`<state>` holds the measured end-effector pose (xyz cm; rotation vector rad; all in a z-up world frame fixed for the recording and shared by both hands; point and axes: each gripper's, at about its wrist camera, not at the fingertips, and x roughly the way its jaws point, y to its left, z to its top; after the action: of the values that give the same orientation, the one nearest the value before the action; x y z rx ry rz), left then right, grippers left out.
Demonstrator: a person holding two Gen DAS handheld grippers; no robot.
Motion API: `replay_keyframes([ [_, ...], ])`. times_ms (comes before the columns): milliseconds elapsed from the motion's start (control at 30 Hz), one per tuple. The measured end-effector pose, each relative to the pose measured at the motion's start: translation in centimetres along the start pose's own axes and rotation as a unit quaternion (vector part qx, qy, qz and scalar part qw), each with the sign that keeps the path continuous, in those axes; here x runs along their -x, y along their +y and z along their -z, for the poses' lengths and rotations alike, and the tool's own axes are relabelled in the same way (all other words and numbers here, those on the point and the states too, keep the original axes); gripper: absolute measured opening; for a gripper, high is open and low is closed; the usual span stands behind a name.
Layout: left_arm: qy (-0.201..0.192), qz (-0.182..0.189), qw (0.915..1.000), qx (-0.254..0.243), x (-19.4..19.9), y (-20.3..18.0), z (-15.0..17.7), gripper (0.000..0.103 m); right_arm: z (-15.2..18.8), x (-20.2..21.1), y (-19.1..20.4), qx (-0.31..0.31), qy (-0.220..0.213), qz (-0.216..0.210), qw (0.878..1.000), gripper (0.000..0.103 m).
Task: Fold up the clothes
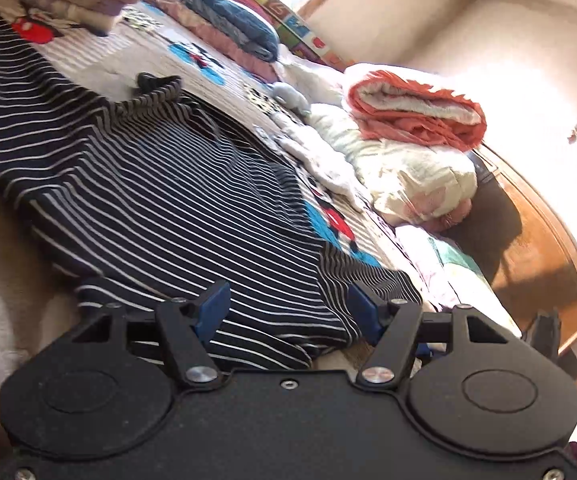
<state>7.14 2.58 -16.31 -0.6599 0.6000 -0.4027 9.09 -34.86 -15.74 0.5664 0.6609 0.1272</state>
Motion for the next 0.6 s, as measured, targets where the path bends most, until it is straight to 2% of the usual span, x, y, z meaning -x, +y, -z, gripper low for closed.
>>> replay_keyframes([
  [67, -0.023, -0.036, 0.9982, 0.043, 1.1, 1.6, -0.9, 0.065, 1.8, 0.1, -0.9, -0.066, 0.005, -0.022, 0.998, 0.044],
  [167, -0.048, -0.083, 0.9906, 0.097, 2.9, 3.3, -1.9, 0.065, 4.6, -0.5, -1.3, -0.146, 0.014, -0.053, 0.988, 0.049],
  [267, -0.047, -0.103, 0.9856, 0.126, 3.8, 4.1, -1.8, 0.065, 6.5, -1.3, -0.8, -0.206, 0.017, -0.088, 0.974, 0.054],
  [400, -0.016, -0.114, 0.9846, 0.132, 3.2, 4.3, -1.0, 0.065, 8.5, -2.7, 2.2, -0.22, 0.056, -0.119, 0.967, 0.056],
  [467, -0.001, -0.119, 0.9838, 0.135, 3.0, 4.4, -0.6, 0.064, 9.5, -3.0, 3.8, -0.198, 0.063, -0.121, 0.971, 0.056],
  [500, 0.007, -0.122, 0.9832, 0.136, 2.9, 4.5, -0.4, 0.064, 9.9, -3.1, 4.5, -0.186, 0.063, -0.123, 0.973, 0.054],
  [533, 0.014, -0.124, 0.9826, 0.137, 2.7, 4.5, -0.2, 0.061, 10.2, -3.2, 4.8, -0.182, 0.064, -0.126, 0.973, 0.047],
  [567, 0.022, -0.127, 0.9819, 0.139, 2.6, 4.5, 0.0, 0.052, 10.4, -3.5, 4.7, -0.188, 0.068, -0.127, 0.971, 0.04],
  [600, 0.029, -0.129, 0.9816, 0.137, 2.4, 4.5, 0.2, 0.043, 10.7, -3.7, 4.6, -0.195, 0.073, -0.125, 0.97, 0.026],
])
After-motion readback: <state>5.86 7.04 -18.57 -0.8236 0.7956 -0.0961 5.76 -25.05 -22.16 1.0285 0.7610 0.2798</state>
